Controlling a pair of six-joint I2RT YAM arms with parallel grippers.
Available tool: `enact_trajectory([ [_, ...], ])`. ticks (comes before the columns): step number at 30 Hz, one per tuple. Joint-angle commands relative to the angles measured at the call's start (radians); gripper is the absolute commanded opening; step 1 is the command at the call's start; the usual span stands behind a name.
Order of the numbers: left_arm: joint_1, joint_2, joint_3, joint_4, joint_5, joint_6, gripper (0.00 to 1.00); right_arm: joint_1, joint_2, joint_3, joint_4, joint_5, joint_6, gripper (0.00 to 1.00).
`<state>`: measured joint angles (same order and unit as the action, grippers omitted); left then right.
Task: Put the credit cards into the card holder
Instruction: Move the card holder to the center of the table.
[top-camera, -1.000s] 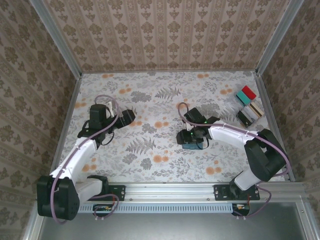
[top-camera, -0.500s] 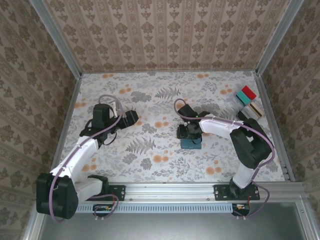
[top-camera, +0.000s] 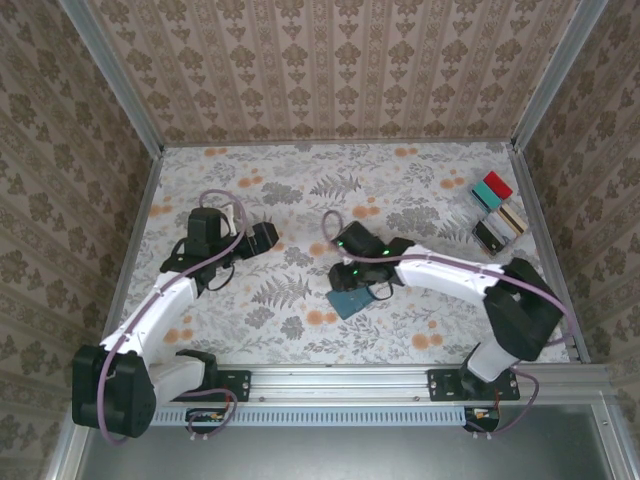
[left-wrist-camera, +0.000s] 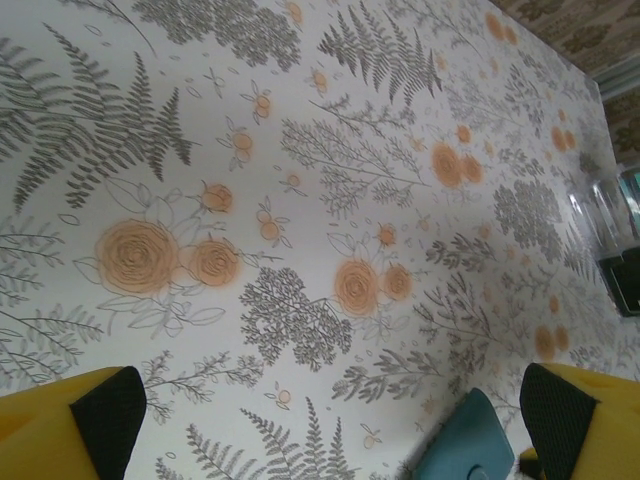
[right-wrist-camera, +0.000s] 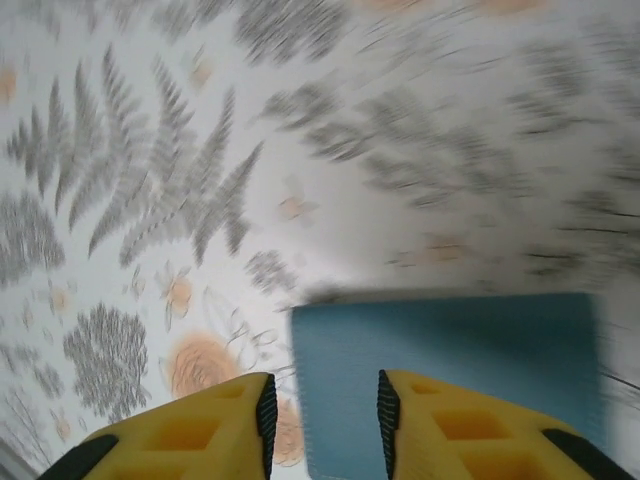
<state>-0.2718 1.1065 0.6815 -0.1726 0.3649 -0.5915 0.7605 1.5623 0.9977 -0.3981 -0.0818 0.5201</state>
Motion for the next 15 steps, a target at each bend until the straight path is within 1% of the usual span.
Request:
enact_trajectory([
  [1,-0.025,0.032,0.020,-0.001,0.051,-0.002,0.99,-0.055,-0.050,-0.119,-0.023,0.050,0.223,0.36],
  [4,-0.057,0.063,0.031,-0.004,0.049,0.003,0.99,-0.053,-0.058,-0.191,0.069,-0.012,0.275,0.36],
  [8,-0.085,0.090,0.050,-0.006,0.041,0.002,0.99,-0.047,-0.016,-0.201,0.113,-0.047,0.292,0.36],
  [12,-0.102,0.101,0.051,-0.011,0.031,-0.001,0.99,-0.047,0.066,-0.141,0.079,-0.023,0.203,0.36],
  [15,-0.118,0.117,0.049,-0.016,0.032,-0.005,0.98,-0.048,0.109,-0.106,0.134,-0.078,0.071,0.38],
])
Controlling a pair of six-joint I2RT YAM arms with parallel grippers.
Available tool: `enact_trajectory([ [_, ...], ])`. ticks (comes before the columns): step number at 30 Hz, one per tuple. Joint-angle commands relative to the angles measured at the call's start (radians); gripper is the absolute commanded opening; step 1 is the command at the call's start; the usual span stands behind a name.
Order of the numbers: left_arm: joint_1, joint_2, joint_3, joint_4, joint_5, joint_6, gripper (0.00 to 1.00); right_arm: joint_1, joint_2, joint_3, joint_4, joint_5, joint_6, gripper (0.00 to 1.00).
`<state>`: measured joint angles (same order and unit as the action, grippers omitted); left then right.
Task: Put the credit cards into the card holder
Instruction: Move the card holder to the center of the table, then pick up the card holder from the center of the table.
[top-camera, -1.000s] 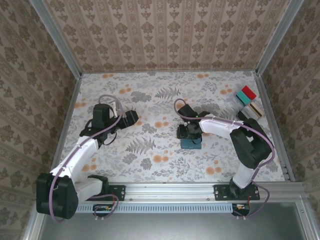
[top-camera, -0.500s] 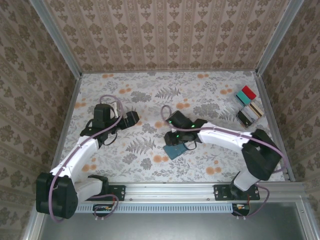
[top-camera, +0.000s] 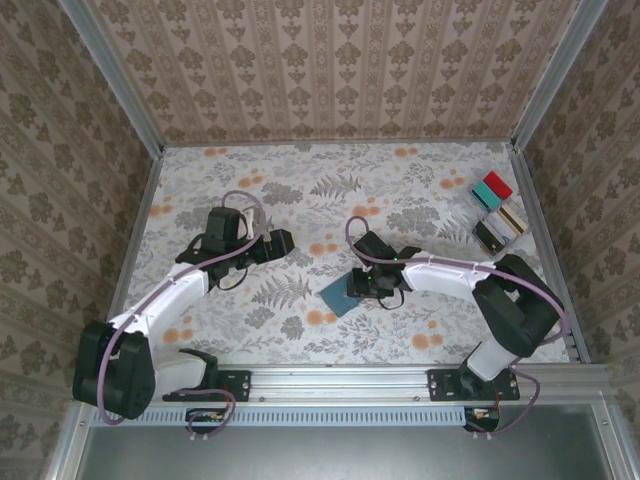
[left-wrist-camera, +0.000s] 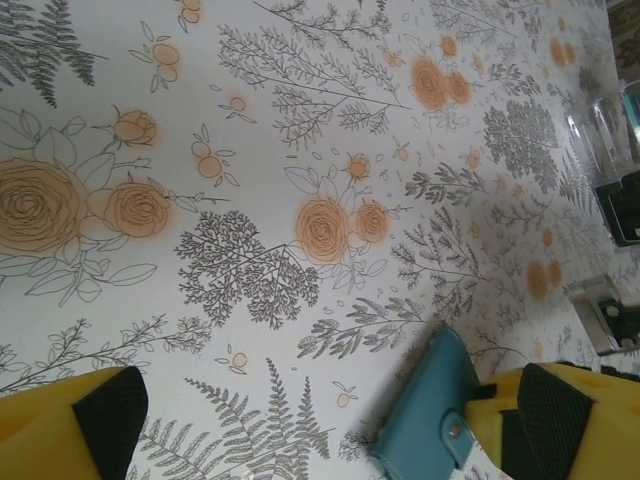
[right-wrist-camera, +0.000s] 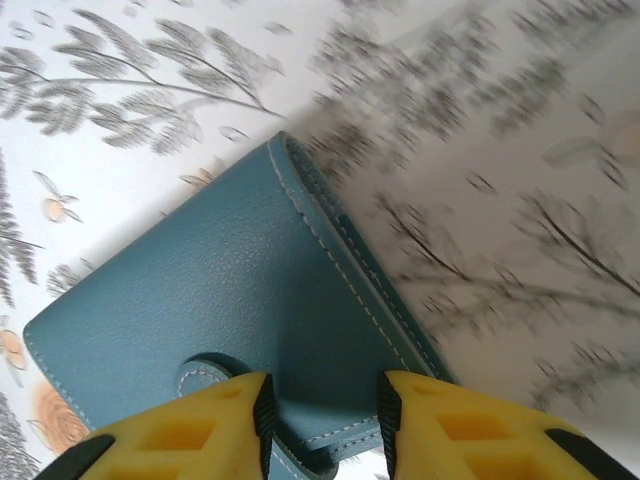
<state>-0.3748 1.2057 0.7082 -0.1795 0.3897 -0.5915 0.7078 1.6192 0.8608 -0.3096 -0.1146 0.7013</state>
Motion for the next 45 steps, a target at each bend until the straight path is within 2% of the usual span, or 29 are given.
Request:
enact_trajectory([
  [1,-0.020,0.027,0.022,-0.014,0.009,-0.005,0.97,0.005,0.073,0.058,0.041,-0.052,-0.153,0.38],
  [6,-0.052,0.086,0.016,-0.012,0.029,-0.008,0.91,0.002,0.155,0.190,-0.001,-0.058,-0.278,0.38],
  [10,-0.075,0.156,0.015,0.014,0.062,-0.021,0.86,0.001,0.146,0.235,-0.038,0.031,-0.233,0.40],
  [12,-0.121,0.191,0.020,0.030,0.079,-0.028,0.83,-0.003,0.119,0.220,-0.041,0.073,-0.146,0.39],
  [17,-0.167,0.250,0.026,0.058,0.118,-0.057,0.77,-0.001,0.021,0.087,0.088,0.002,0.048,0.32],
  [21,-0.198,0.284,0.014,0.103,0.154,-0.088,0.73,0.013,-0.042,0.026,0.089,0.009,0.127,0.27],
  [25,-0.219,0.324,0.016,0.131,0.181,-0.102,0.67,0.015,-0.049,-0.017,0.104,-0.031,0.155,0.24],
  [31,-0.240,0.358,0.035,0.113,0.164,-0.095,0.66,0.018,-0.002,-0.042,0.169,-0.115,0.173,0.23],
  [37,-0.260,0.392,0.046,0.109,0.155,-0.088,0.65,0.021,0.041,-0.041,0.161,-0.094,0.175,0.22],
  [45,-0.278,0.429,0.050,0.151,0.175,-0.113,0.56,0.020,0.085,-0.024,0.099,-0.038,0.167,0.22],
])
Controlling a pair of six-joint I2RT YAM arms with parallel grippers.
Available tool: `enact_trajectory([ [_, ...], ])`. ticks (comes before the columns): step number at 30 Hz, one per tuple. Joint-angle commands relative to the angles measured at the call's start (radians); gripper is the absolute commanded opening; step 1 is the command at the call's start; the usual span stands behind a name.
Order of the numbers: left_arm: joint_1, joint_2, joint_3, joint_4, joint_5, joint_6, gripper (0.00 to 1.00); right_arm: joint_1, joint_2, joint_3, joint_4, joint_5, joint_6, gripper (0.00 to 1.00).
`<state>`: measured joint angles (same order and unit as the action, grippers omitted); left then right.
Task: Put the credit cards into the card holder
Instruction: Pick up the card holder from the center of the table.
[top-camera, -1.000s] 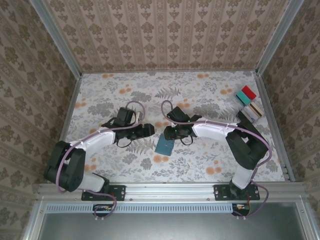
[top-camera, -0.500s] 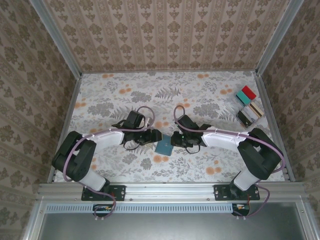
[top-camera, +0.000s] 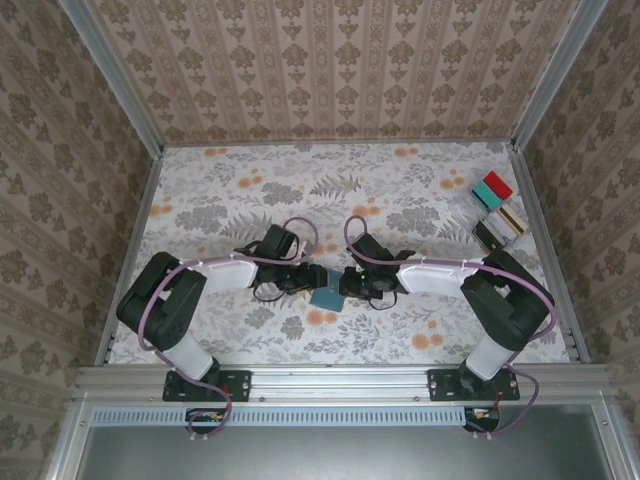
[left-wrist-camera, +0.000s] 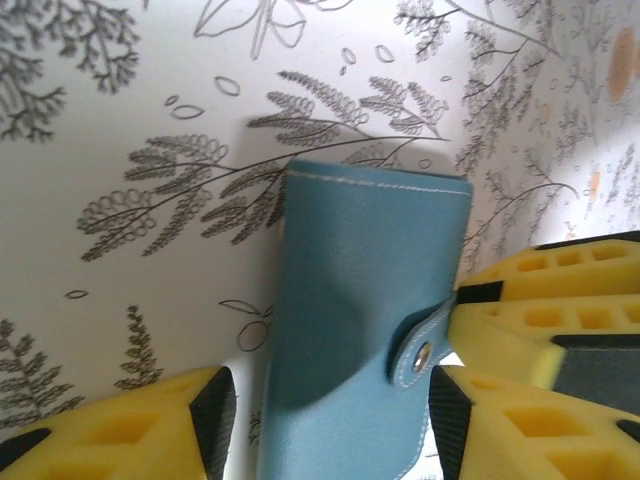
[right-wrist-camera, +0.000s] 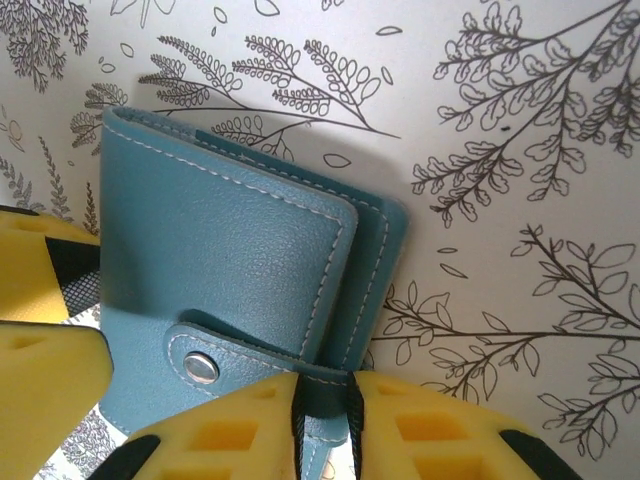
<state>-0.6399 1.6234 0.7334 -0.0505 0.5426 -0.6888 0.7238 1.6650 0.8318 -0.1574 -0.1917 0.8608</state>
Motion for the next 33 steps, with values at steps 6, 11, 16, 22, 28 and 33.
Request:
enact_trajectory([
  [6,-0.014,-0.022,0.022,0.028,0.025,-0.020,0.48,0.004,0.054,0.011,-0.081,0.072,0.010,0.22],
  [11,-0.014,-0.055,0.008,0.042,0.025,-0.036,0.41,0.004,0.061,0.013,-0.091,0.086,0.011,0.22],
  [16,-0.014,-0.101,-0.011,0.042,0.011,-0.041,0.38,0.005,0.061,0.016,-0.098,0.097,0.016,0.22],
  [22,-0.014,-0.104,-0.029,0.056,0.012,-0.042,0.26,0.005,0.053,0.016,-0.086,0.098,0.024,0.23],
  [28,-0.014,-0.101,-0.035,0.068,0.022,-0.046,0.20,0.005,0.021,0.026,-0.074,0.099,0.032,0.25],
  [33,-0.013,-0.095,-0.037,0.088,0.041,-0.053,0.26,0.005,0.017,0.033,-0.060,0.087,0.038,0.26],
])
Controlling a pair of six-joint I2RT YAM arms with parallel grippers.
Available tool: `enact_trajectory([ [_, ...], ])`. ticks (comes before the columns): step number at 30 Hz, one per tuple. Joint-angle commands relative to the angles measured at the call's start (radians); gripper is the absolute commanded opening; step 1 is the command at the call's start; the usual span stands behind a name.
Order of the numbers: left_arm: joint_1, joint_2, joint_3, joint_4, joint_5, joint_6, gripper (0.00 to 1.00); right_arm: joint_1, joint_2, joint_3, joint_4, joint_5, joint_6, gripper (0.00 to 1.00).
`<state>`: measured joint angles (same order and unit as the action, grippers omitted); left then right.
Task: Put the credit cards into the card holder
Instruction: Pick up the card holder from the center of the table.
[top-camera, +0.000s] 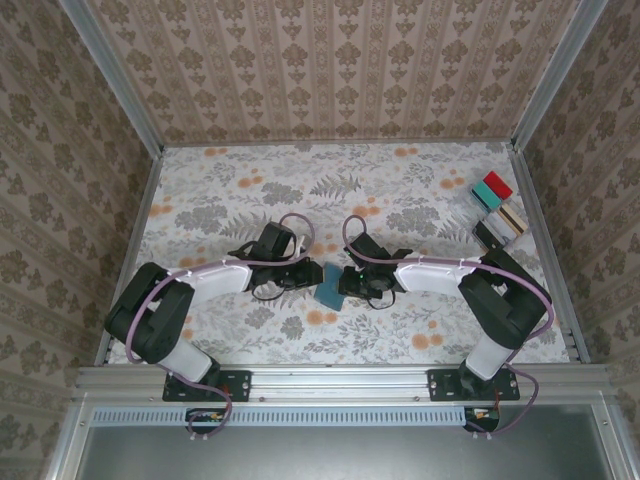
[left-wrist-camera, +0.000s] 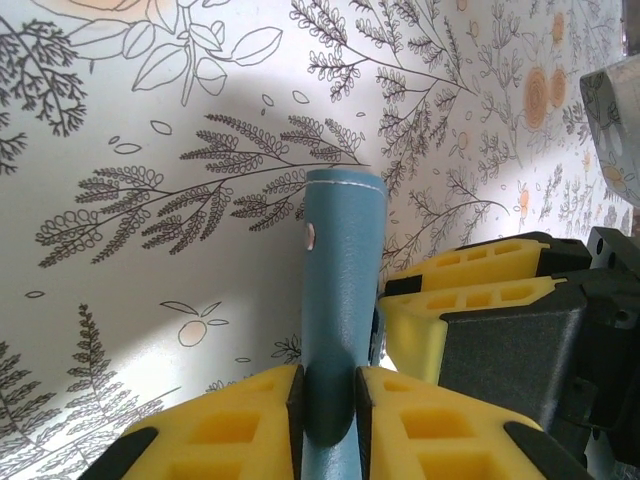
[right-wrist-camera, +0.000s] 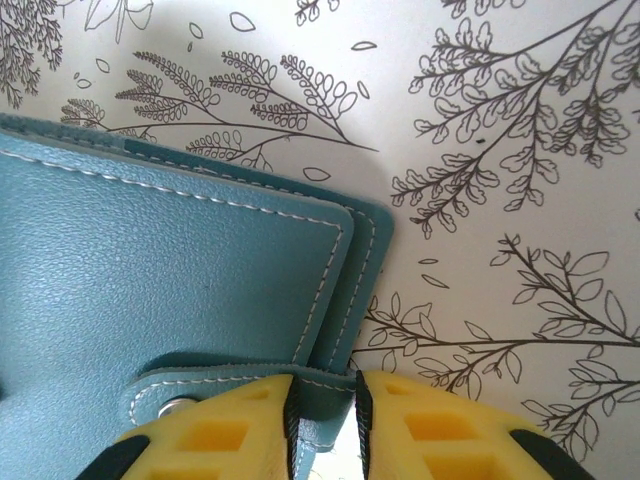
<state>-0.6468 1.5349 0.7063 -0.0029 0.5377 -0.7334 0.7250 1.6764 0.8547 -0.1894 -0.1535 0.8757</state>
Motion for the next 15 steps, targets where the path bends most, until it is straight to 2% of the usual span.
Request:
enact_trajectory([
  [1,-0.007,-0.002,-0.011,0.048,0.052,-0.012,0.29,0.004,0.009,0.013,-0.029,0.049,0.022,0.26],
  [8,-0.006,0.008,-0.014,0.056,0.066,-0.015,0.29,0.003,0.029,0.013,-0.036,0.055,0.022,0.25],
  [15,-0.007,0.011,-0.016,0.046,0.077,-0.005,0.35,0.004,0.026,0.017,-0.039,0.055,0.021,0.25],
])
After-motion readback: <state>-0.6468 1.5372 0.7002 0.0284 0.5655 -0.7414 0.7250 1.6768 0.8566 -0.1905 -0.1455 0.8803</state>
